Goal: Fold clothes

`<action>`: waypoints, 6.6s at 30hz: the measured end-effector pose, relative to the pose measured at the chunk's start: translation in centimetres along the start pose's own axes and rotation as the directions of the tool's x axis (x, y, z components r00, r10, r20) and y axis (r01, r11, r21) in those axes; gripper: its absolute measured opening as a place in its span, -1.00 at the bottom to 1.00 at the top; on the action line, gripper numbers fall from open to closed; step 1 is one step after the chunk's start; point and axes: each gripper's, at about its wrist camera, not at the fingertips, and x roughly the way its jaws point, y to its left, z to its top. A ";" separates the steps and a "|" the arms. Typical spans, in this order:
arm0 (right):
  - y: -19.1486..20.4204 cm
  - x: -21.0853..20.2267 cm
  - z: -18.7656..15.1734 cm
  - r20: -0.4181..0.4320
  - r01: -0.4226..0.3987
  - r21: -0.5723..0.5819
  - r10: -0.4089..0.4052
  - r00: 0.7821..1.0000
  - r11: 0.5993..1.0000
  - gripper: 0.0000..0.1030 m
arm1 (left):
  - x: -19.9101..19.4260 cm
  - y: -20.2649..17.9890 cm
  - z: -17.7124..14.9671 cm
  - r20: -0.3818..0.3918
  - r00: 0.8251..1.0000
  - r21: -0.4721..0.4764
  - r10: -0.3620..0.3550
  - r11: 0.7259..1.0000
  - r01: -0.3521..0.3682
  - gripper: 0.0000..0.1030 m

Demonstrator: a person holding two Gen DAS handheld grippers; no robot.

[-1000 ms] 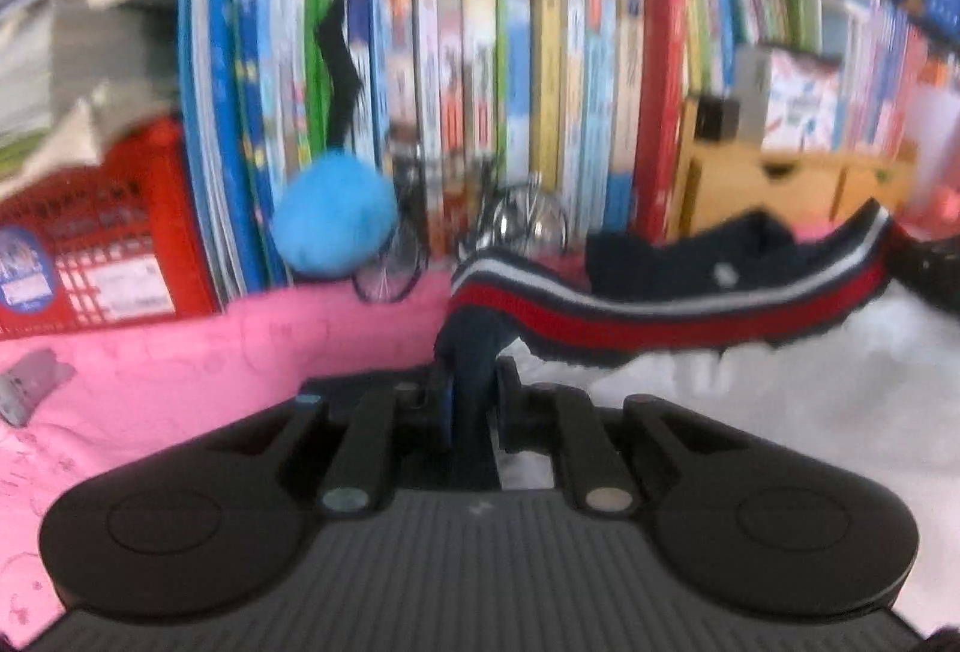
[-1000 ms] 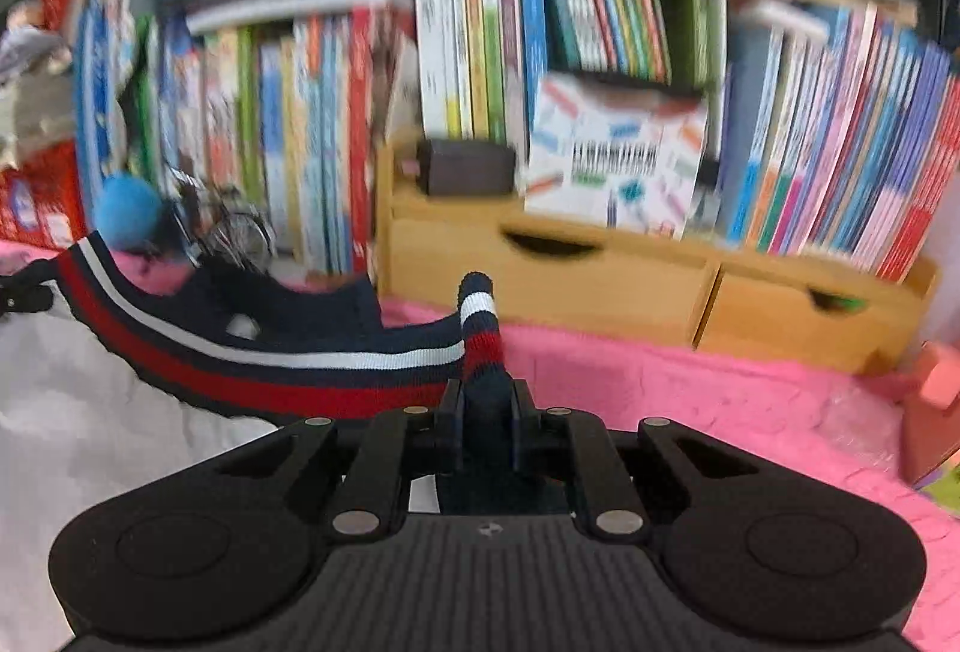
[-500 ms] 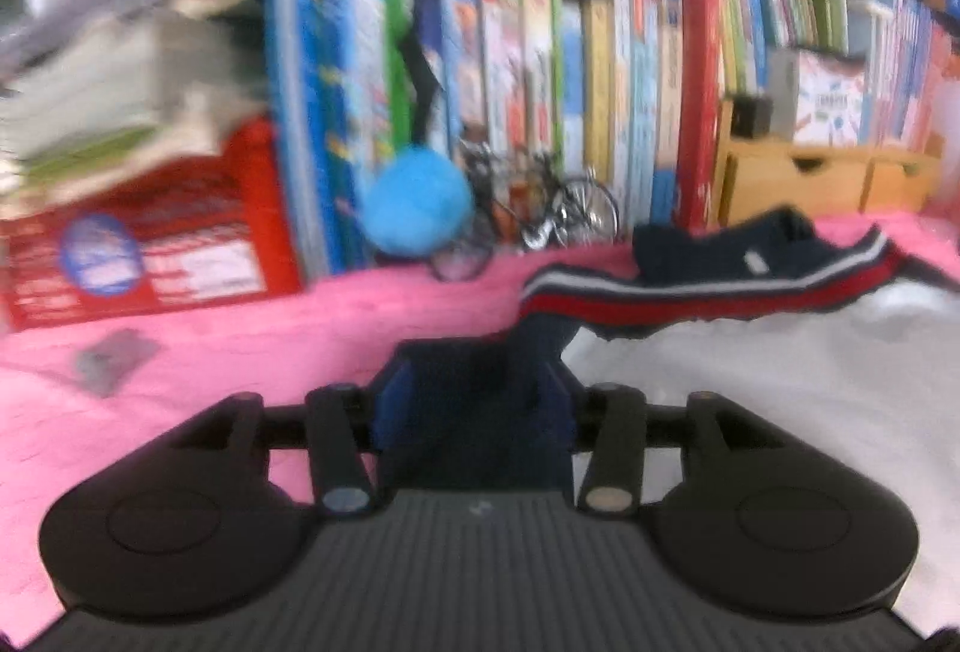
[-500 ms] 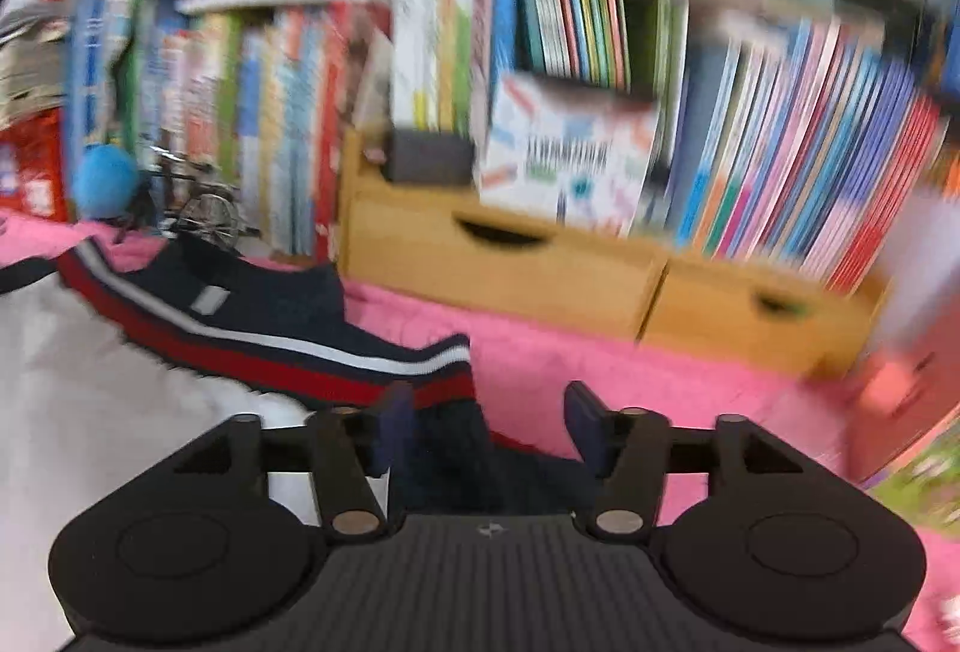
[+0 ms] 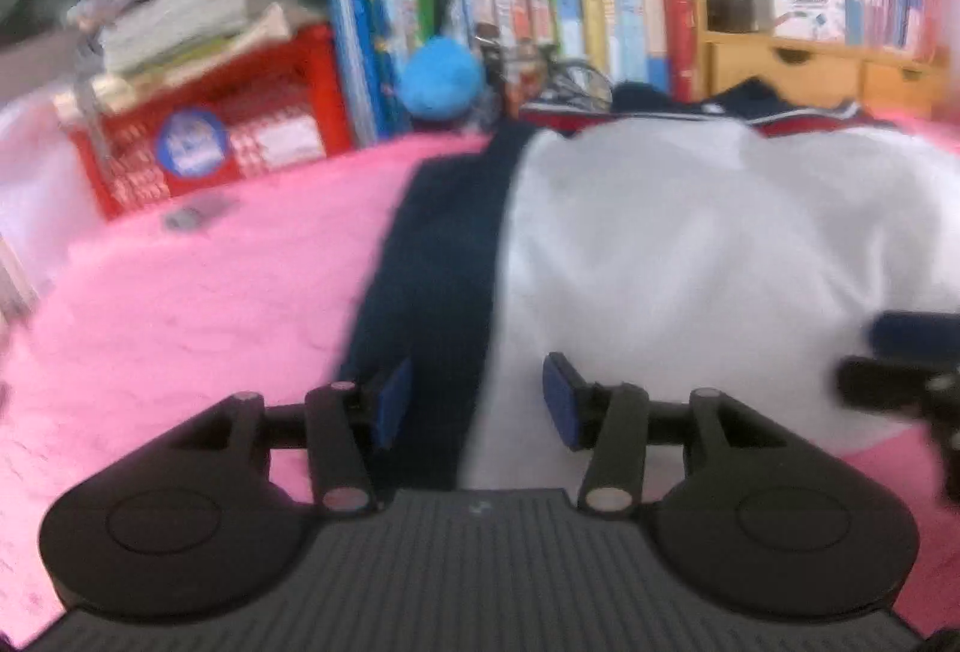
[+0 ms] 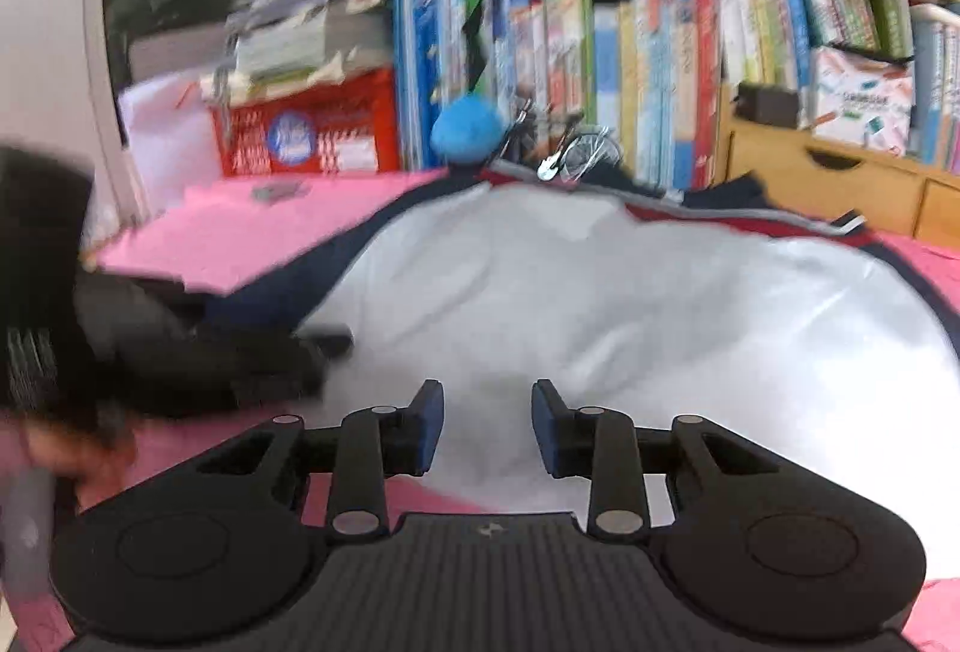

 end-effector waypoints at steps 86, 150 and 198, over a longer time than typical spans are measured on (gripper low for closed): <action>-8.5 -3.5 -7.5 0.031 0.289 -0.842 -0.494 0.869 0.456 -0.76 | -1.8 -2.2 -2.1 0.107 0.987 0.765 -0.121 0.644 -0.004 -0.74; -11.7 4.7 5.9 0.011 0.044 -0.017 -0.044 0.999 0.999 -0.45 | 8.8 -4.4 10.3 0.004 0.959 0.028 -0.282 0.959 0.282 -0.66; -1.3 -2.2 -1.1 -0.052 0.176 0.280 -0.169 0.984 0.944 -0.59 | 9.8 -16.1 12.1 -0.262 0.872 0.077 -0.413 0.892 0.445 -0.41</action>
